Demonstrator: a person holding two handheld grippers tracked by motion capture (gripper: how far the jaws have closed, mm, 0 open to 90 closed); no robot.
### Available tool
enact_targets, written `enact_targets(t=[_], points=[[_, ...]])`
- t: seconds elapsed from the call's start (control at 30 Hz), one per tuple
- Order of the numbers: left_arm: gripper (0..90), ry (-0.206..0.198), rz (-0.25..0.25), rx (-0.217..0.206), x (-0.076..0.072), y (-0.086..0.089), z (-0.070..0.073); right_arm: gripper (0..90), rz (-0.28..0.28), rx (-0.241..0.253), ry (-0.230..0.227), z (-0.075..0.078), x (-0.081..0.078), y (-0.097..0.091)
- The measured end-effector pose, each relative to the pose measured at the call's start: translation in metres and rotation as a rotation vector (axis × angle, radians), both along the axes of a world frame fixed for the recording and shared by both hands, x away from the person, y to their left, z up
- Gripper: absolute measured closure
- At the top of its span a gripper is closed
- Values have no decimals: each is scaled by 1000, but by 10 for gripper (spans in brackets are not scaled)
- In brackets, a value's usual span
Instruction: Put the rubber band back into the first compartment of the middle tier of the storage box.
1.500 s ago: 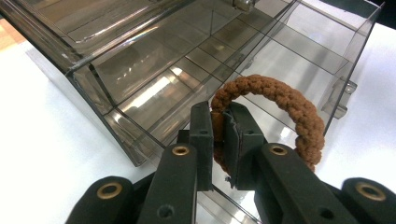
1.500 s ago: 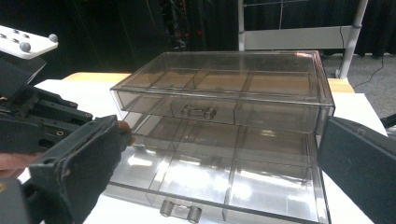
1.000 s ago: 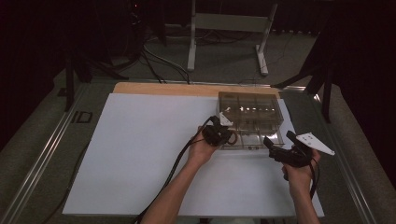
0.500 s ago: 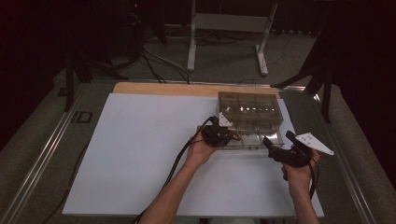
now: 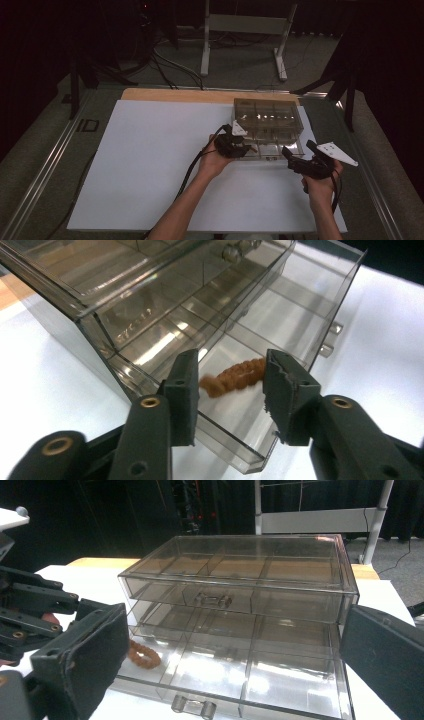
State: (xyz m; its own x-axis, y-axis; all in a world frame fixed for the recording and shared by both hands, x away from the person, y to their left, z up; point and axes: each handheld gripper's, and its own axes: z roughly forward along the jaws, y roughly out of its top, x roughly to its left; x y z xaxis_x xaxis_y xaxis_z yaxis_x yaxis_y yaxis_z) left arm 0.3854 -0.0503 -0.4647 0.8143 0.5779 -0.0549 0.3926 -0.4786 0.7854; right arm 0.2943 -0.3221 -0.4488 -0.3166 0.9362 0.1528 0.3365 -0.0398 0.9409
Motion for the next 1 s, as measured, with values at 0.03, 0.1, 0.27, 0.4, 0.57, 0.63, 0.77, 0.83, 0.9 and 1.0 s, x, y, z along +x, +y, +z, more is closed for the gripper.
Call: enact_targets(t=[0.03, 0.1, 0.27, 0.4, 0.57, 0.63, 0.77, 0.83, 0.9, 1.0], points=[[536, 4, 3, -12, 1, 1, 0, 0, 1, 0, 0, 0, 0, 0], [465, 9, 20, -33, 1, 3, 0, 0, 2, -1, 0, 0, 0, 0], [192, 18, 56, -85, 3, 7, 2, 0, 1, -2, 1, 0, 0, 0], [39, 21, 52, -119, 3, 12, 4, 0, 1, -3, 2, -1, 0, 0], [8, 5, 65, -154, 4, 20, 8, 0, 3, -5, 5, -1, 0, 1], [8, -3, 75, -160, 4, 24, 10, 0, 2, -5, 4, -1, 0, 0], [8, -5, 87, -170, 4, 34, 14, 0, 3, -7, 4, -2, 0, 1], [9, -9, 101, -166, 4, 39, 15, 0, 4, -7, 5, -2, 0, 1], [9, -13, 107, -171, 4, 41, 15, 0, 3, -8, 6, -2, 0, 1], [9, -28, 135, -170, 3, 54, 16, 0, 6, -10, 5, -2, 0, 2]])
